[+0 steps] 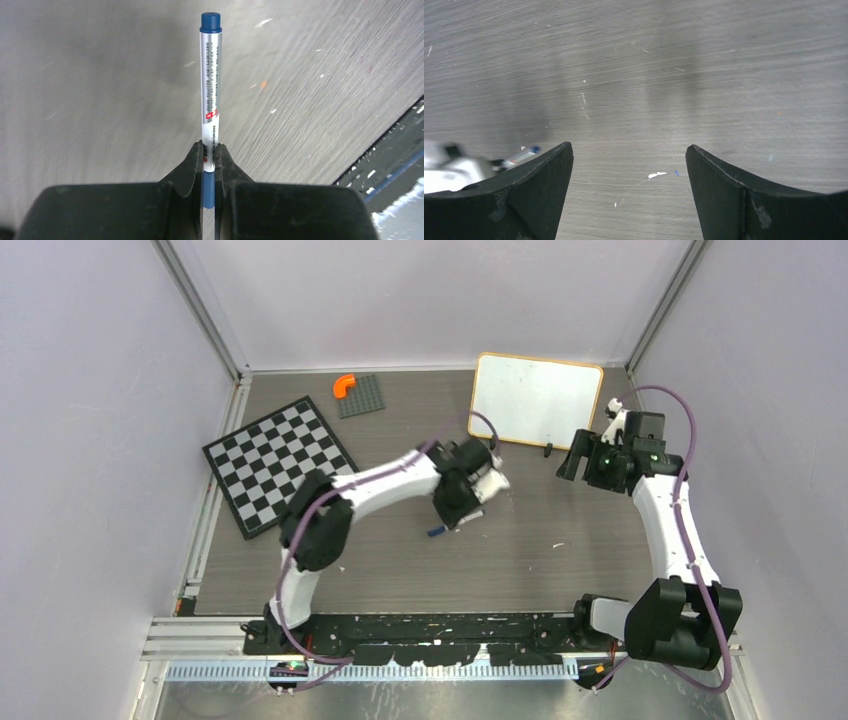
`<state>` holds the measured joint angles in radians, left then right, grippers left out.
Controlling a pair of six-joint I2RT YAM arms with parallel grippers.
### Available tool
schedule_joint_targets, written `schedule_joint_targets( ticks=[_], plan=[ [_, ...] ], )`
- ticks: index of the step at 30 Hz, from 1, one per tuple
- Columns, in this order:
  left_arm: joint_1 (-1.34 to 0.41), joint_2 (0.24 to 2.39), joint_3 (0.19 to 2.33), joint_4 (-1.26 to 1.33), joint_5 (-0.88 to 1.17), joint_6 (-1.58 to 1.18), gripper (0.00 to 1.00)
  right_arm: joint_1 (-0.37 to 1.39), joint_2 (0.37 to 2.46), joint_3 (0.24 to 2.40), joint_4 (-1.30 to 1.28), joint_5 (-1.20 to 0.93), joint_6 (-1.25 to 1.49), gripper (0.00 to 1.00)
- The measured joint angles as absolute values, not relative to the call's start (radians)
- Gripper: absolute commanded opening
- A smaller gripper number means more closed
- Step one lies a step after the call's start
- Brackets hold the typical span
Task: Write a sentence on the whiteboard
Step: Move the whiteboard to the center of the board.
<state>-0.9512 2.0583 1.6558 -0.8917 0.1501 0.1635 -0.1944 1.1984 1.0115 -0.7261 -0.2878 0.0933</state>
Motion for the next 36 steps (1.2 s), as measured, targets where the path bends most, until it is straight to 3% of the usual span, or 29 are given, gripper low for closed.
schedule_joint_targets(
  ticks=[10, 14, 19, 36],
  plan=[
    [-0.614, 1.596, 1.572, -0.826, 0.213, 0.024, 0.0, 0.057, 1.357, 1.032, -0.559, -0.104, 0.288, 0.57],
    [-0.571, 1.553, 1.541, -0.804, 0.223, -0.018, 0.0, 0.191, 1.448, 1.082, -0.512, 0.049, 0.351, 0.55],
    [-0.524, 1.551, 1.488, -0.8, 0.239, -0.046, 0.0, 0.225, 1.581, 1.153, -0.478, 0.146, 0.395, 0.51],
    [-0.415, 1.534, 1.48, -0.776, 0.29, -0.073, 0.0, 0.365, 1.858, 1.358, -0.385, 0.254, 0.417, 0.48]
  ],
)
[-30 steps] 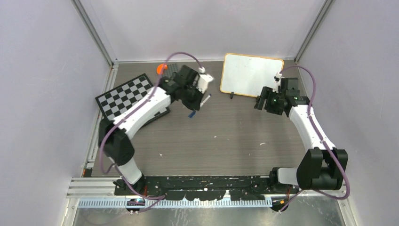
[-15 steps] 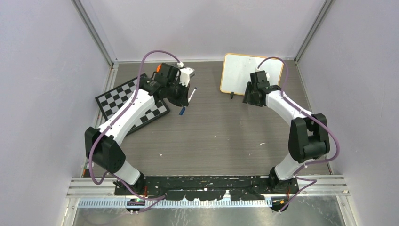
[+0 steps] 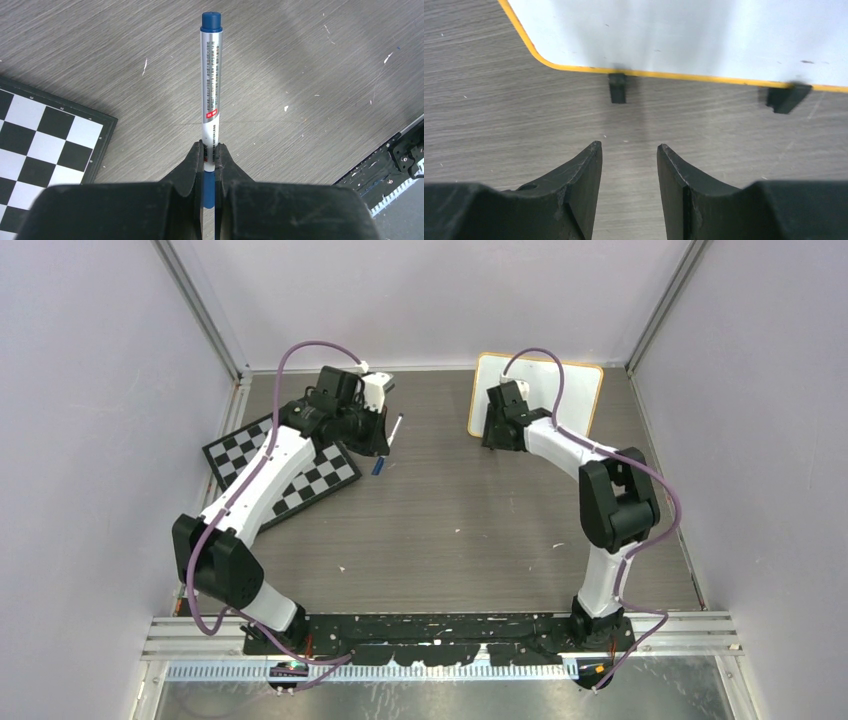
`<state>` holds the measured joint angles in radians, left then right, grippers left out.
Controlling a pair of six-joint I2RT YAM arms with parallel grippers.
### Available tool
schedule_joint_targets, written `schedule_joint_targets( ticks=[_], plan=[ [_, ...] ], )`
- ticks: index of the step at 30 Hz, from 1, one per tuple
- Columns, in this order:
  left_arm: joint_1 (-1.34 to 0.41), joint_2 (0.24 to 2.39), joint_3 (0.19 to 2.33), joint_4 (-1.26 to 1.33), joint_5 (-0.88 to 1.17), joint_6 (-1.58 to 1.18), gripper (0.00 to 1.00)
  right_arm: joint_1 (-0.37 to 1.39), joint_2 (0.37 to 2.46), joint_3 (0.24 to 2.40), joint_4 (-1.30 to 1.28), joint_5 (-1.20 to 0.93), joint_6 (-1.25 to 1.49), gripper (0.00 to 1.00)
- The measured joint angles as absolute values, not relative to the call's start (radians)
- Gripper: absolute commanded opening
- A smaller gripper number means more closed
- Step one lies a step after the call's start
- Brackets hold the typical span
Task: Write a sentence on the whiteboard
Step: Move the whiteboard to the center of the board.
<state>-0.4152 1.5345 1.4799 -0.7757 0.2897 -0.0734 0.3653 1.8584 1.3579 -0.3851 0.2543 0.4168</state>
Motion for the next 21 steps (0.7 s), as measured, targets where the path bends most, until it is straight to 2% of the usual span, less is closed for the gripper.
schedule_joint_targets(
  ticks=[10, 21],
  plan=[
    [-0.403, 1.502, 1.469, -0.773, 0.3, -0.076, 0.0, 0.373, 1.985, 1.428, -0.367, 0.291, 0.406, 0.4],
    [-0.398, 1.49, 1.462, -0.766, 0.307, -0.076, 0.0, 0.373, 2.053, 1.466, -0.339, 0.316, 0.378, 0.37]
  ],
)
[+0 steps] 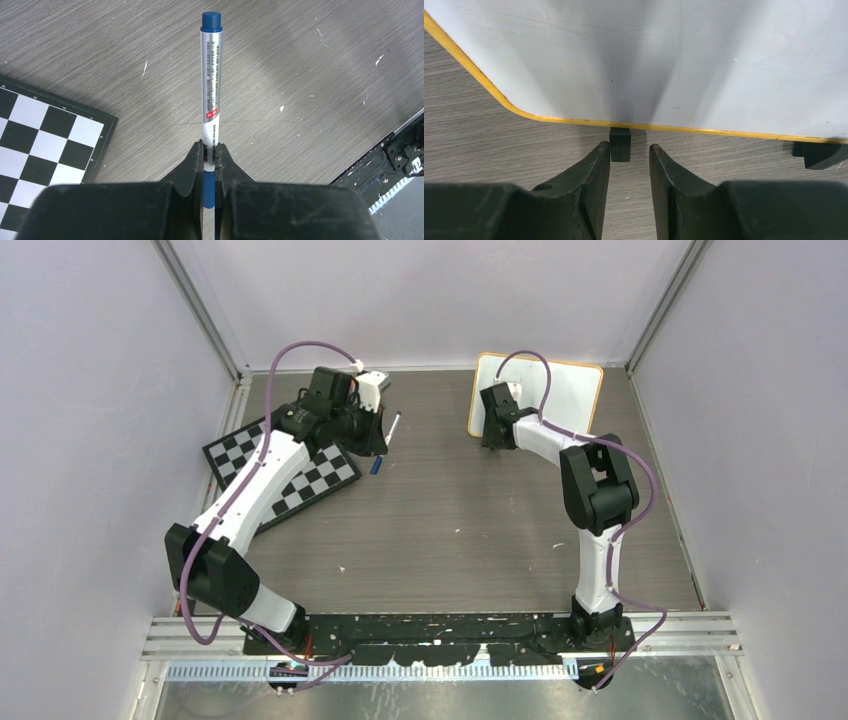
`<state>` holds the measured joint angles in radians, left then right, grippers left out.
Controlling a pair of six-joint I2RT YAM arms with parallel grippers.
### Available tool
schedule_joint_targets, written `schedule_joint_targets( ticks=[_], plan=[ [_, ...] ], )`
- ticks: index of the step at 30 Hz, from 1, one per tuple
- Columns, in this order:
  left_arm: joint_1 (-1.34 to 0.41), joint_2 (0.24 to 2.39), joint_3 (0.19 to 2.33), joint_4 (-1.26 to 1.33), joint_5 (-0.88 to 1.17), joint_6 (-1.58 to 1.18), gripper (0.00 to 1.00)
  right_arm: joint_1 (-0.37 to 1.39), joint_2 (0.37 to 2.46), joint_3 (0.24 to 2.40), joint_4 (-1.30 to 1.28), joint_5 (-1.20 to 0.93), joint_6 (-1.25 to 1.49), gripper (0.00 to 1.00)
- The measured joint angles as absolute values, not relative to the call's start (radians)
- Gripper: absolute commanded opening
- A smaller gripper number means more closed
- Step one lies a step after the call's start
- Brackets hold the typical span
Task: Write a sentence on the whiteboard
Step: Move the whiteboard to the center of the board.
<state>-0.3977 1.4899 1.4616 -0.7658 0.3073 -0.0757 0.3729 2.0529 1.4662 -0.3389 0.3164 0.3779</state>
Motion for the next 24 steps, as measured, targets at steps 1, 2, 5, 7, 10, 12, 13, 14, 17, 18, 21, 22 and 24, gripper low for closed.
schedule_joint_targets(
  ticks=[1, 2, 5, 7, 10, 12, 13, 14, 17, 18, 21, 22, 24],
  plan=[
    [-0.398, 1.49, 1.46, -0.766, 0.307, -0.076, 0.0, 0.373, 2.056, 1.467, -0.336, 0.317, 0.376, 0.37],
    [-0.398, 1.49, 1.457, -0.764, 0.307, -0.076, 0.0, 0.373, 2.059, 1.469, -0.335, 0.319, 0.373, 0.37],
    [-0.398, 1.49, 1.45, -0.76, 0.307, -0.076, 0.0, 0.373, 2.067, 1.477, -0.33, 0.329, 0.367, 0.33],
    [-0.398, 1.49, 1.449, -0.759, 0.308, -0.076, 0.0, 0.373, 2.075, 1.484, -0.327, 0.332, 0.361, 0.27],
    [-0.397, 1.49, 1.449, -0.757, 0.307, -0.076, 0.0, 0.374, 2.081, 1.488, -0.321, 0.328, 0.353, 0.19],
    [-0.397, 1.49, 1.449, -0.757, 0.307, -0.076, 0.0, 0.375, 2.081, 1.488, -0.322, 0.329, 0.351, 0.13],
    [-0.397, 1.49, 1.449, -0.756, 0.307, -0.076, 0.0, 0.375, 2.081, 1.488, -0.323, 0.328, 0.349, 0.09],
    [-0.396, 1.49, 1.449, -0.755, 0.307, -0.075, 0.0, 0.375, 2.08, 1.488, -0.324, 0.328, 0.347, 0.06],
    [-0.395, 1.49, 1.449, -0.754, 0.307, -0.075, 0.0, 0.375, 2.077, 1.482, -0.321, 0.323, 0.34, 0.0],
    [-0.394, 1.49, 1.449, -0.753, 0.307, -0.075, 0.0, 0.375, 2.074, 1.477, -0.317, 0.319, 0.34, 0.0],
    [-0.39, 1.49, 1.449, -0.752, 0.307, -0.075, 0.0, 0.374, 2.046, 1.438, -0.306, 0.295, 0.336, 0.0],
    [-0.39, 1.49, 1.449, -0.752, 0.307, -0.075, 0.0, 0.373, 2.03, 1.418, -0.307, 0.286, 0.334, 0.0],
    [-0.388, 1.49, 1.449, -0.752, 0.307, -0.075, 0.0, 0.374, 1.993, 1.374, -0.314, 0.266, 0.329, 0.0]
  ],
)
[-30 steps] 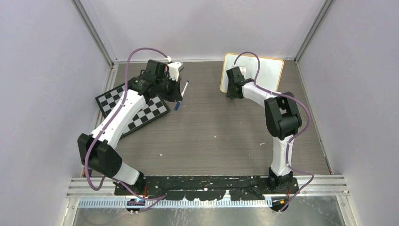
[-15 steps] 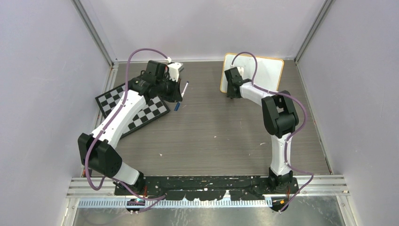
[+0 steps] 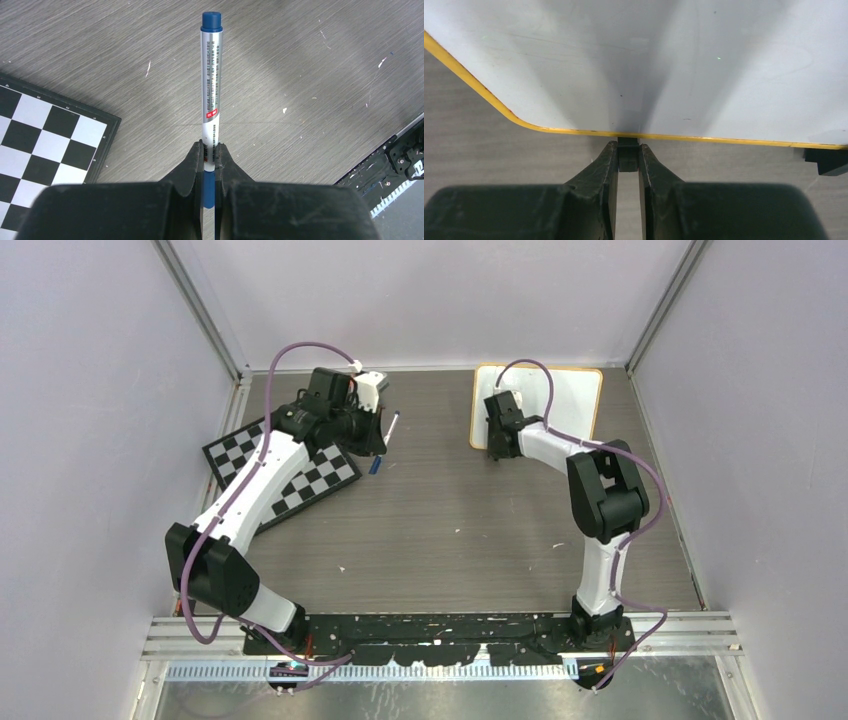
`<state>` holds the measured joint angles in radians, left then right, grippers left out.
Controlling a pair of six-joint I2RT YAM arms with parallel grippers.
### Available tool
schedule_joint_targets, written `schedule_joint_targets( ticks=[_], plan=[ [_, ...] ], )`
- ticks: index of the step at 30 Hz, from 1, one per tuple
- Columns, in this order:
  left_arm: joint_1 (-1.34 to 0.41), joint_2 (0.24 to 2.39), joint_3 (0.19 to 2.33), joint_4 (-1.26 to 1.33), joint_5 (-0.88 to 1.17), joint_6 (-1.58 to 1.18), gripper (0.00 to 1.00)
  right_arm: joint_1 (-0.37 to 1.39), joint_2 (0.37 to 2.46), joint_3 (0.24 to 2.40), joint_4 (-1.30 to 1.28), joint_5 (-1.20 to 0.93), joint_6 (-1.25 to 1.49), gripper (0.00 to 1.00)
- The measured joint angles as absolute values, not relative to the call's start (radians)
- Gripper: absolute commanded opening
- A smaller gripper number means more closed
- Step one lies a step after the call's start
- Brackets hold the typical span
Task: Write a sentence on the whiteboard
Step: Move the whiteboard to the center of the board.
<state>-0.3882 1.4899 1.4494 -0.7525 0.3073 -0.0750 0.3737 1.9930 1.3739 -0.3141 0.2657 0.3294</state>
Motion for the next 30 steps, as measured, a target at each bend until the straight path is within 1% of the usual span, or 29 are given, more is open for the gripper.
schedule_joint_targets(
  ticks=[8, 20, 27, 28, 29, 30],
  plan=[
    [-0.383, 1.49, 1.449, -0.752, 0.307, -0.075, 0.0, 0.431, 1.835, 1.22, -0.358, 0.188, 0.328, 0.0],
    [-0.305, 1.484, 1.45, -0.759, 0.331, -0.095, 0.0, 0.676, 1.619, 1.01, -0.391, 0.136, 0.304, 0.0],
    [-0.278, 1.435, 1.451, -0.764, 0.33, -0.105, 0.0, 0.768, 1.514, 0.929, -0.417, 0.11, 0.297, 0.0],
    [-0.276, 1.428, 1.451, -0.767, 0.329, -0.106, 0.0, 0.776, 1.509, 0.925, -0.422, 0.108, 0.295, 0.04],
    [-0.274, 1.42, 1.451, -0.769, 0.329, -0.106, 0.0, 0.789, 1.504, 0.919, -0.427, 0.106, 0.291, 0.12],
    [-0.274, 1.413, 1.451, -0.771, 0.328, -0.107, 0.0, 0.801, 1.502, 0.914, -0.432, 0.102, 0.288, 0.18]
  ],
)
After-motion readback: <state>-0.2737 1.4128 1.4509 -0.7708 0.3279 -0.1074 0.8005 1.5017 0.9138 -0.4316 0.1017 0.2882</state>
